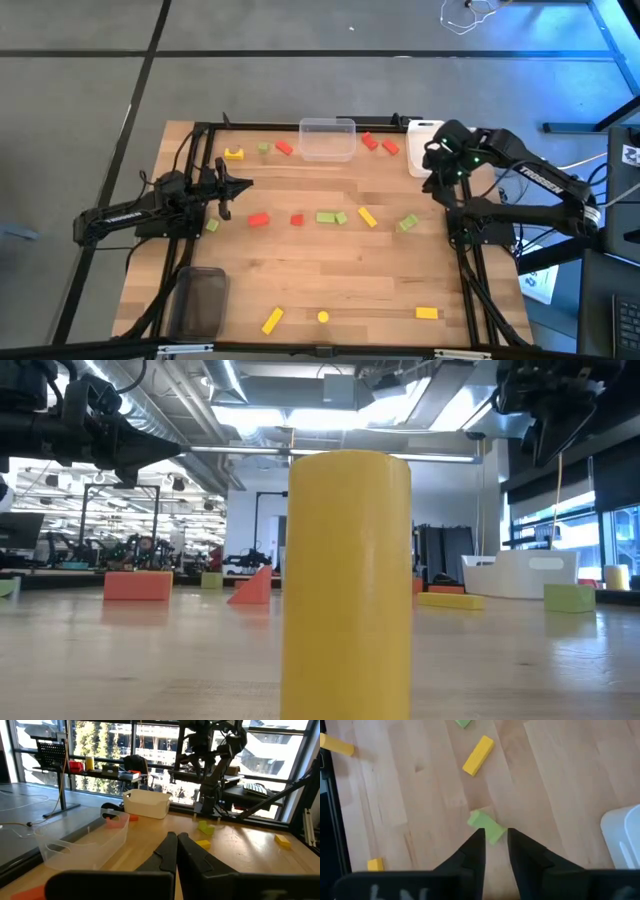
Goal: Sort & place blocks by color
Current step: Put the green arched block into the white bin
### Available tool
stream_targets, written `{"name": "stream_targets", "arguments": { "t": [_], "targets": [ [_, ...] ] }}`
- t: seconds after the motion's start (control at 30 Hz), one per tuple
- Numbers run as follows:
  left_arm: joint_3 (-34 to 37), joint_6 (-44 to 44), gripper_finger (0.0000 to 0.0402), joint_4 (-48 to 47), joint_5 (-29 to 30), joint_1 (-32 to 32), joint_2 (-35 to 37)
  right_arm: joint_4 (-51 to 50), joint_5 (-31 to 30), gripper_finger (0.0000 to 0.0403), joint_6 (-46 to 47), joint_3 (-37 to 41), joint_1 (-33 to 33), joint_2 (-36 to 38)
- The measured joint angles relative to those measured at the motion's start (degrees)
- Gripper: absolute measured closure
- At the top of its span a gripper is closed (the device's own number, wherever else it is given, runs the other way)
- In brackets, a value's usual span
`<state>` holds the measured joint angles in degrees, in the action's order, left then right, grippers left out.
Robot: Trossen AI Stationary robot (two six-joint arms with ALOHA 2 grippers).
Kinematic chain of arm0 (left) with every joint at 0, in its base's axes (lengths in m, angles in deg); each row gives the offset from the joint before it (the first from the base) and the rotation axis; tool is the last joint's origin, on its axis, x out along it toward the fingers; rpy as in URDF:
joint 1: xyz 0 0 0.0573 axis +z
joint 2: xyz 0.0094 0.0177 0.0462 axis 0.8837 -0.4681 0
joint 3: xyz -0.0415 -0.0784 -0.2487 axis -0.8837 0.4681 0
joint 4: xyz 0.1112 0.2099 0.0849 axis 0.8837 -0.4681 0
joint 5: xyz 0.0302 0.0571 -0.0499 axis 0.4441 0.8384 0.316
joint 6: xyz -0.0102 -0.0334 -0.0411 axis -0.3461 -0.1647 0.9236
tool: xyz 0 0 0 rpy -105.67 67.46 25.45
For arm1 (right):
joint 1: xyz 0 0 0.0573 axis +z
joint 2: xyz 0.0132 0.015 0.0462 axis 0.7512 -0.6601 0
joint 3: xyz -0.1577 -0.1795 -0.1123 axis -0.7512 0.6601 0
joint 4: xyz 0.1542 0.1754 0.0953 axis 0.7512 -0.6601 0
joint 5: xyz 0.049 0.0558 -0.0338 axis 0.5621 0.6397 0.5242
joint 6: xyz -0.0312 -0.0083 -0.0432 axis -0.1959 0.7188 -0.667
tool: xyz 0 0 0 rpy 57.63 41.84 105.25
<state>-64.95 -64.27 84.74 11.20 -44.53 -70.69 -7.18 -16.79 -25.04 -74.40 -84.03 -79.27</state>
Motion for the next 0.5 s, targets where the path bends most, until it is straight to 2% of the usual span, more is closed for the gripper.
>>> {"name": "stream_targets", "arguments": {
  "t": [0.17,0.4,0.5],
  "targets": [
    [0.0,0.0,0.0401,0.0,0.0,0.0,0.0,2.4,0.0,0.0296,4.9,0.0,0.0,-2.2],
    [0.0,0.0,0.0401,0.0,0.0,0.0,0.0,11.5,0.0,0.0293,8.9,0.0,0.0,-4.2],
    [0.0,0.0,0.0401,0.0,0.0,0.0,0.0,13.4,0.9,0.0293,14.2,0.0,0.0,-4.9]
  ]
}}
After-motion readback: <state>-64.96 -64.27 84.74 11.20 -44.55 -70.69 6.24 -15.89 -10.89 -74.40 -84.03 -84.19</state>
